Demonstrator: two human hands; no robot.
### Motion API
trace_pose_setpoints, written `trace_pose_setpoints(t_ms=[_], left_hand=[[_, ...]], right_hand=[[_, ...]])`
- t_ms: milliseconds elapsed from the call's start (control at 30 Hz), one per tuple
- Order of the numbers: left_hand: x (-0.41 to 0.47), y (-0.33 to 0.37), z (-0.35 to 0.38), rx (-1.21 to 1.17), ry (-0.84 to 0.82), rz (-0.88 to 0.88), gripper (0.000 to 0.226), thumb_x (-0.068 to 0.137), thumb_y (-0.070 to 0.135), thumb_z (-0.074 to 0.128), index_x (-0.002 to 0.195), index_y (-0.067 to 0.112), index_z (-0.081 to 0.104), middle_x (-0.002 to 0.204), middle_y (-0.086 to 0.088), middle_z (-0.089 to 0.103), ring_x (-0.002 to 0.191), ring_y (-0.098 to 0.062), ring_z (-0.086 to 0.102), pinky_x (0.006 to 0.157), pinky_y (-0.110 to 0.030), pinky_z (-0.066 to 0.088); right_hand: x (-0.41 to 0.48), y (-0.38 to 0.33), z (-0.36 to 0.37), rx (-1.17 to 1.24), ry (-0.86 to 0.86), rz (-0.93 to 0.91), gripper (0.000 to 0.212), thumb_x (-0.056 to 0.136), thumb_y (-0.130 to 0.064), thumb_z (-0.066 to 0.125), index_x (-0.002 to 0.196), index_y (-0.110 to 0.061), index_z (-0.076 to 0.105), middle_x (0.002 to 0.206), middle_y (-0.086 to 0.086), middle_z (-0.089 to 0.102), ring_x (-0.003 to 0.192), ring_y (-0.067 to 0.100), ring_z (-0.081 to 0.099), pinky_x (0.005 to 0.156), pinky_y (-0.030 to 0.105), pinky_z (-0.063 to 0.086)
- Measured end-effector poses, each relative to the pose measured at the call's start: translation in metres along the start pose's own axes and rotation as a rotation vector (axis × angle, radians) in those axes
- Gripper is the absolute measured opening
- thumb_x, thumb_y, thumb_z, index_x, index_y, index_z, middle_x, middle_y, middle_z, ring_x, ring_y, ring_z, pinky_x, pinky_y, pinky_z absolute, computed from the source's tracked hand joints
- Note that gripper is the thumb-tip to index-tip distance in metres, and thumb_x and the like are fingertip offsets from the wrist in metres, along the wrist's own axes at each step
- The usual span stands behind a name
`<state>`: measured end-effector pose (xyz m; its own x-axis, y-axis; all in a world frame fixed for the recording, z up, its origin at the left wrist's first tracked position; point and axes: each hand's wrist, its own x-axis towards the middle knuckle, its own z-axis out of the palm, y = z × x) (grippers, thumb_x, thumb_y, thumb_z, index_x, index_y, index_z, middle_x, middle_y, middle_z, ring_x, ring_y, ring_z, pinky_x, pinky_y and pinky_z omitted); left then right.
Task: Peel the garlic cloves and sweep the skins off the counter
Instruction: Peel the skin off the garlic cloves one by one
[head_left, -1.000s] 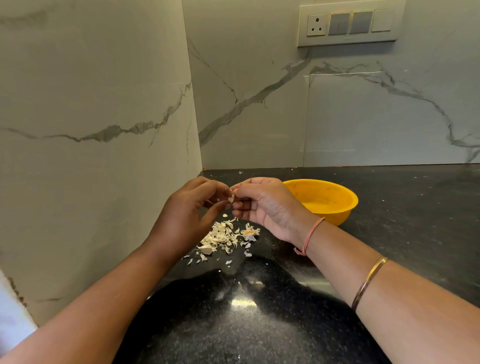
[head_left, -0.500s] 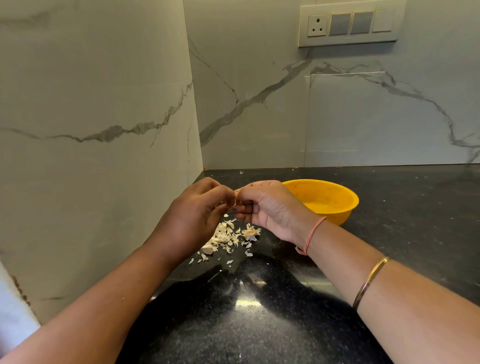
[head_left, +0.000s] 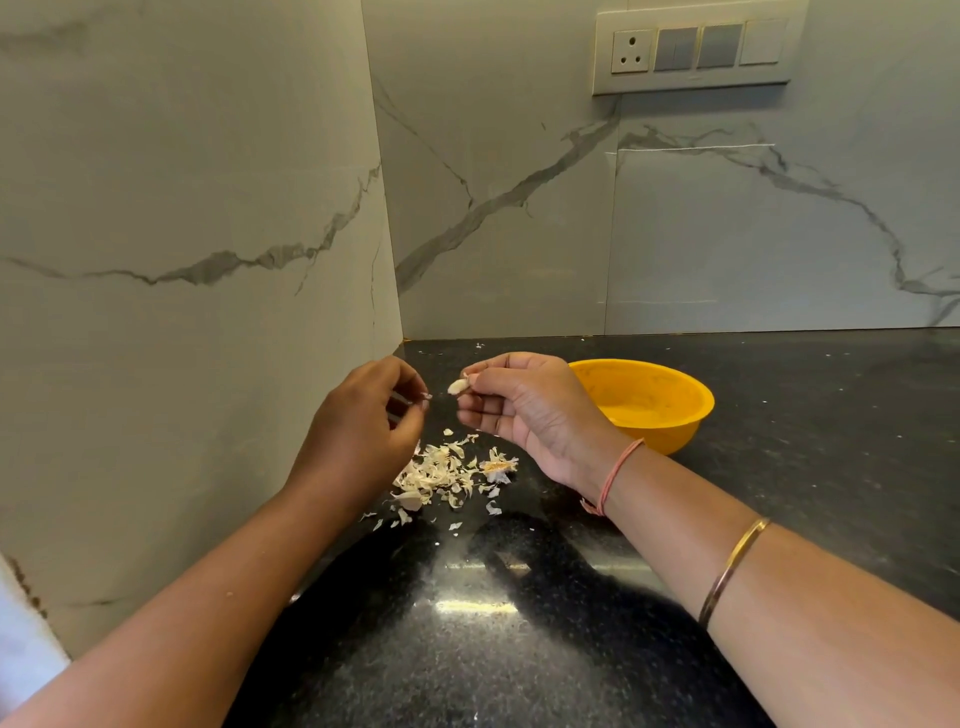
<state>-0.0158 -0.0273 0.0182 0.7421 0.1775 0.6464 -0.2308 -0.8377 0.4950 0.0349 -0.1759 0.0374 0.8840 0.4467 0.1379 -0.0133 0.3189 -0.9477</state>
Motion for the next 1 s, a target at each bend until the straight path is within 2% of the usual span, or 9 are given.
trace_pose_setpoints(t_ms=[67,167,233,400,567,767,1000], left_hand=[[-0.001,0.002,-0.001,-0.022,0.003,-0.023,0.016,0.084,0.008,0.061,0.086,0.024,0.057,0.086,0.009,0.059,0.078,-0.005,0.058,0.066,-0.021,0.049],[-0.003,0.007,-0.002,-0.095,0.008,-0.056,0.007,0.085,0.018,0.062,0.088,0.023,0.059,0.083,0.010,0.061,0.076,-0.004,0.059,0.064,-0.021,0.050],[-0.005,0.010,-0.002,-0.145,-0.008,-0.044,0.013,0.083,0.023,0.066,0.092,0.025,0.057,0.084,0.010,0.062,0.076,-0.003,0.060,0.065,-0.020,0.052],[-0.007,0.014,0.000,-0.173,-0.009,0.037,0.023,0.083,0.013,0.068,0.090,0.029,0.054,0.082,0.012,0.061,0.078,0.002,0.060,0.063,-0.011,0.050],[-0.006,0.012,-0.001,-0.158,0.014,0.035,0.020,0.084,0.012,0.067,0.092,0.026,0.057,0.081,0.014,0.061,0.080,0.005,0.059,0.060,-0.013,0.052],[-0.009,0.013,-0.002,-0.160,0.035,0.042,0.031,0.083,0.013,0.068,0.103,0.031,0.052,0.085,0.015,0.068,0.075,0.006,0.063,0.056,-0.010,0.049],[-0.012,0.018,-0.001,-0.200,0.049,0.046,0.035,0.082,0.015,0.071,0.105,0.031,0.050,0.079,0.021,0.066,0.076,0.011,0.064,0.063,-0.005,0.047]], right_hand=[[0.000,0.000,0.000,-0.003,0.004,-0.003,0.012,0.086,0.009,0.055,0.081,0.000,0.061,0.068,0.011,0.064,0.055,0.013,0.061,0.060,0.026,0.058],[0.001,0.002,0.000,-0.016,0.011,-0.014,0.013,0.086,0.009,0.055,0.081,-0.001,0.061,0.069,0.012,0.064,0.057,0.014,0.062,0.061,0.027,0.058],[0.001,0.002,0.000,-0.031,0.009,-0.022,0.013,0.086,0.009,0.055,0.081,-0.001,0.061,0.072,0.011,0.064,0.061,0.015,0.062,0.063,0.027,0.058],[-0.001,0.003,0.002,-0.079,-0.022,-0.034,0.012,0.086,0.009,0.055,0.083,-0.001,0.060,0.073,0.011,0.064,0.063,0.016,0.062,0.068,0.028,0.057],[-0.002,0.003,0.002,-0.110,-0.050,-0.033,0.010,0.085,0.008,0.057,0.084,-0.001,0.060,0.078,0.013,0.063,0.068,0.018,0.062,0.068,0.028,0.057],[-0.003,0.003,0.002,-0.118,-0.042,-0.035,0.010,0.084,0.007,0.059,0.082,-0.002,0.058,0.076,0.013,0.064,0.066,0.018,0.063,0.071,0.031,0.057],[-0.004,0.005,0.003,-0.132,-0.052,-0.051,0.013,0.083,0.008,0.061,0.078,-0.004,0.058,0.076,0.012,0.064,0.071,0.021,0.065,0.078,0.036,0.058]])
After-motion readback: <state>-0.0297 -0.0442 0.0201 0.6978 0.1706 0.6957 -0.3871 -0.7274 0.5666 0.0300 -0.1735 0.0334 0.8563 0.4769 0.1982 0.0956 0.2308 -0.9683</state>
